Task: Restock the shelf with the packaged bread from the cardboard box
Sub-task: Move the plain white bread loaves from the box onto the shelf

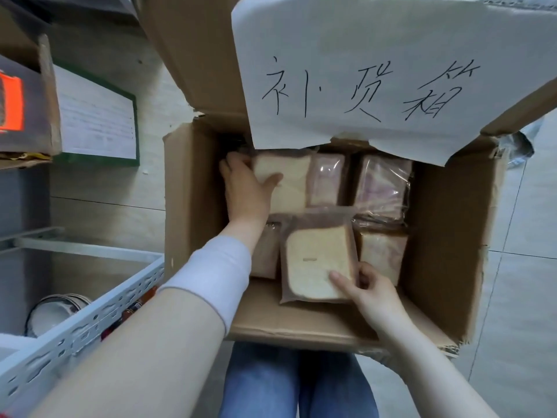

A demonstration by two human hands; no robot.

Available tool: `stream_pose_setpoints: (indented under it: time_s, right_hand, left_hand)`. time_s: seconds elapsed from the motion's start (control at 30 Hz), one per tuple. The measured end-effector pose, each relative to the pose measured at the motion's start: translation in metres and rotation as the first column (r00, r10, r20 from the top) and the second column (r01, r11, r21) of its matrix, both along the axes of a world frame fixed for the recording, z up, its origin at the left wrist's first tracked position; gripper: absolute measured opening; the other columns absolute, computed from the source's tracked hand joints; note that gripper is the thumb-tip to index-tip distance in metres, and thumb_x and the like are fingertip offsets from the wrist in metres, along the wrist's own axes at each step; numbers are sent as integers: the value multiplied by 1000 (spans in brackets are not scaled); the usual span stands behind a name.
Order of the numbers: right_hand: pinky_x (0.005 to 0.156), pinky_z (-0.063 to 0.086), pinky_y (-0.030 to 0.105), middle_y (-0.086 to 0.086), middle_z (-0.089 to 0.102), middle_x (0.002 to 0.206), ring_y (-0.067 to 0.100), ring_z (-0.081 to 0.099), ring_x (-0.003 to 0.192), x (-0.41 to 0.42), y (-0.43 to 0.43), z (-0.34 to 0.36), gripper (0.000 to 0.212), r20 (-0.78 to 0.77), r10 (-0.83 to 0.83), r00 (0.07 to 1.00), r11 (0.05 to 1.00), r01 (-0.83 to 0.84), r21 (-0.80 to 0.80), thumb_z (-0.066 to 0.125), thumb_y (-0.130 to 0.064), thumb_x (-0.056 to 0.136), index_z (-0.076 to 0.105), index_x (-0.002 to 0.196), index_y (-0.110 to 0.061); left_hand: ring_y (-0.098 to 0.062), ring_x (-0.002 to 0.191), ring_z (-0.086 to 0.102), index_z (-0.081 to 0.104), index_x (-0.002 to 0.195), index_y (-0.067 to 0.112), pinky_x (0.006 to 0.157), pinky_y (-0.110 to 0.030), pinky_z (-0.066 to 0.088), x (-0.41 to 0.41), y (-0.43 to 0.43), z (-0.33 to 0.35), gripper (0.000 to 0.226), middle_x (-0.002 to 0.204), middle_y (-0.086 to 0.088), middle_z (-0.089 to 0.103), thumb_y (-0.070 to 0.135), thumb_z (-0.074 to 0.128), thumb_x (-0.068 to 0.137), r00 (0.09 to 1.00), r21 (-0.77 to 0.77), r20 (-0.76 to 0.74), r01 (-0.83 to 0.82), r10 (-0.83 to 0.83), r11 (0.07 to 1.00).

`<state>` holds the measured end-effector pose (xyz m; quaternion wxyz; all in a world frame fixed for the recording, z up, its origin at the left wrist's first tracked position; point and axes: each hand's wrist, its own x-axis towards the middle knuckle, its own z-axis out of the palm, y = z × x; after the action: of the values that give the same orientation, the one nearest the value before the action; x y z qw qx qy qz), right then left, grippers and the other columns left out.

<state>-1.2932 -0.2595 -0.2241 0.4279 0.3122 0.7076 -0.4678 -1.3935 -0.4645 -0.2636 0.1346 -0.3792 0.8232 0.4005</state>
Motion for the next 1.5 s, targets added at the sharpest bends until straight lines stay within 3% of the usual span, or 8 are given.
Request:
stream_pose_setpoints:
  time_s: [0.07,0.27,0.57,0.73,0.87,1.0,1.23,1.5]
  right_hand:
    - [84,50,31,4,70,100,18,65,94,1,6,2,33,6,7,1000,1000,-7,-16,72,-30,77,62,102,-12]
    - [72,55,22,0,75,87,14,70,80,6,26,39,27,-25,-42,999,997,40,-71,72,-27,75,67,97,-12]
    - [55,43,29,14,68,84,23,61,70,56,52,156,49,-164,-15,986,984,-15,-179,72,-39,60,66,95,-4]
    - [56,52,25,11,70,82,17,65,68,86,27,255,33,-340,160,927,939,-249,-236,73,-35,64,68,86,-12]
    - [50,52,16,0,72,77,5,67,61,116,-20,339,13,-511,321,797,840,-489,-235,71,-31,75,67,82,-20]
    - [59,56,20,-2,70,87,11,68,76,169,-78,419,23,-642,437,630,675,-701,-229,68,-35,77,64,94,-21]
    - [86,51,54,25,68,94,39,65,92,294,-191,504,19,-777,447,443,454,-861,-230,71,-21,79,64,89,-6]
    - [57,47,22,8,68,81,13,62,67,431,-314,532,23,-851,427,306,279,-940,-198,71,-25,79,62,89,-7]
  left_hand:
    - [-19,95,52,34,105,13,72,-13,36,3,-4,0,49,97,5,48,16,73,76,998,171,7,-56,55,984]
    - [-26,113,56,41,130,8,97,-41,47,29,-19,27,58,125,-9,56,24,69,81,988,295,88,-145,125,944]
    - [-7,93,56,42,112,28,73,-24,49,154,-36,186,35,97,16,53,33,64,84,917,343,-163,-292,363,893]
    - [-1,94,58,51,104,31,67,-13,50,262,-37,320,21,98,18,60,34,61,86,720,404,-408,-409,561,818]
    - [9,80,62,55,101,25,68,-11,49,351,-56,427,20,89,24,59,26,65,84,455,397,-584,-562,672,726]
    - [-15,85,62,57,77,35,79,-35,48,459,-75,517,19,82,9,62,47,68,68,305,320,-714,-658,630,682]
    - [5,67,52,51,75,28,66,-14,43,646,-116,606,16,70,15,52,32,63,85,128,180,-842,-849,524,497]
    - [-5,71,54,52,81,27,54,-9,42,810,-159,600,11,78,7,58,31,61,86,79,108,-824,-950,562,292]
